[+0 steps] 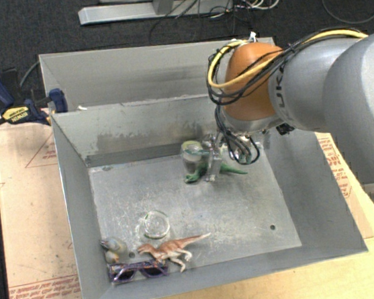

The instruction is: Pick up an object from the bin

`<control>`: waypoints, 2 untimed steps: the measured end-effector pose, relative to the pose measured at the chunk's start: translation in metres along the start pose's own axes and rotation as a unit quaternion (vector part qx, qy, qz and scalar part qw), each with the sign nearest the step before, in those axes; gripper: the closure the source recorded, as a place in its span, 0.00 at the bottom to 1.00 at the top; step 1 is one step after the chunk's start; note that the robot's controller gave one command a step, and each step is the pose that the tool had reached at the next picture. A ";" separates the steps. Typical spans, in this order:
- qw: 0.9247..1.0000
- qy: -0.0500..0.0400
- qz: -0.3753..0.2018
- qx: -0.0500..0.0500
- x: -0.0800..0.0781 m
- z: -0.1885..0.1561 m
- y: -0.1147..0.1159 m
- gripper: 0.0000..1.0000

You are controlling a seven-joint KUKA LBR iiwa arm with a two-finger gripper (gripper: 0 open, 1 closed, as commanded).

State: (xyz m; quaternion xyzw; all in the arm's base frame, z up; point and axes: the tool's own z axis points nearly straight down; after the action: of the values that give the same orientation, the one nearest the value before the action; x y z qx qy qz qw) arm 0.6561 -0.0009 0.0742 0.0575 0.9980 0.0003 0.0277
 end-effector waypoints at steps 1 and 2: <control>1.000 -0.001 -0.014 0.001 0.000 0.000 0.001 1.00; 1.000 -0.006 -0.008 0.000 0.006 -0.001 0.004 1.00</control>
Offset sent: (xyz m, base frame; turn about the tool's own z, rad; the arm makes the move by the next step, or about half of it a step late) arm -0.0088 0.0057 -0.0033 -0.0167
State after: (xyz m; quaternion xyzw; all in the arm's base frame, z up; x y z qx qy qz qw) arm 0.6506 0.0038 0.0747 0.0494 0.9982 -0.0001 0.0338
